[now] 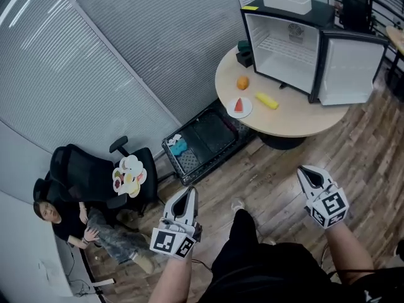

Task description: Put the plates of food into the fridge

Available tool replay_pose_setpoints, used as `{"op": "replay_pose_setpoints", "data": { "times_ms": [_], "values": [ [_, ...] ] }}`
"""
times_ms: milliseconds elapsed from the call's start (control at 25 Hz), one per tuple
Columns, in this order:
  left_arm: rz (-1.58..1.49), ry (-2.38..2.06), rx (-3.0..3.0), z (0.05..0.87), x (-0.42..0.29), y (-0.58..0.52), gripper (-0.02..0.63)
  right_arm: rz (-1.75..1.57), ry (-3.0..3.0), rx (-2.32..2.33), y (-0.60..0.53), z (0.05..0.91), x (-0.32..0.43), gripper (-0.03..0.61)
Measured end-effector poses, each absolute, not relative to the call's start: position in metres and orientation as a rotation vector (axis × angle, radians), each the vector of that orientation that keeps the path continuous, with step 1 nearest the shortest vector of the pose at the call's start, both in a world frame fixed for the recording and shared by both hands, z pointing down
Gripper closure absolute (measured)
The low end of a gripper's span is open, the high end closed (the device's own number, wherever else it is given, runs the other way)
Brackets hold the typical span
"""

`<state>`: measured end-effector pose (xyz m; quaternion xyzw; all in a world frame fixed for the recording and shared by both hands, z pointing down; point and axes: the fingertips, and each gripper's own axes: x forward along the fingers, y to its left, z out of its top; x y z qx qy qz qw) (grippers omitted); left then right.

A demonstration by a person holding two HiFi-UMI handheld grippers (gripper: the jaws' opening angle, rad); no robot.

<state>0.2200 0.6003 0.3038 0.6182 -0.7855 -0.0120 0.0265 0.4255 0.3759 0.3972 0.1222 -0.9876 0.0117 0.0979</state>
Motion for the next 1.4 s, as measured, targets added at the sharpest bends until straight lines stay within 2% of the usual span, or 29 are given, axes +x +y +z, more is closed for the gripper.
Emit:
{"op": "replay_pose_setpoints", "data": {
  "times_ms": [320,600,880,1160,1400],
  "values": [
    [-0.060,-2.387,1.967,0.301,0.146,0.528,0.611,0.075,-2.888,0.472,0.319,0.406,0.384,0.574],
    [-0.069,-2.323,1.941,0.313,0.040,0.463,0.611,0.159,-2.871,0.566,0.261,0.405,0.292,0.574],
    [-0.047,-2.249,2.085,0.303,-0.034,0.395,0.611,0.132,-2.848,0.661,0.221,0.400,0.218,0.574],
    [-0.089,-2.153,2.178,0.313,-0.080,0.349,0.611,0.152,-2.813,0.764,0.196,0.400,0.176,0.574],
    [-0.108,-2.113,2.263,0.306,-0.093,0.308,0.611,0.131,-2.763,0.813,0.180,0.407,0.172,0.574]
  ]
}}
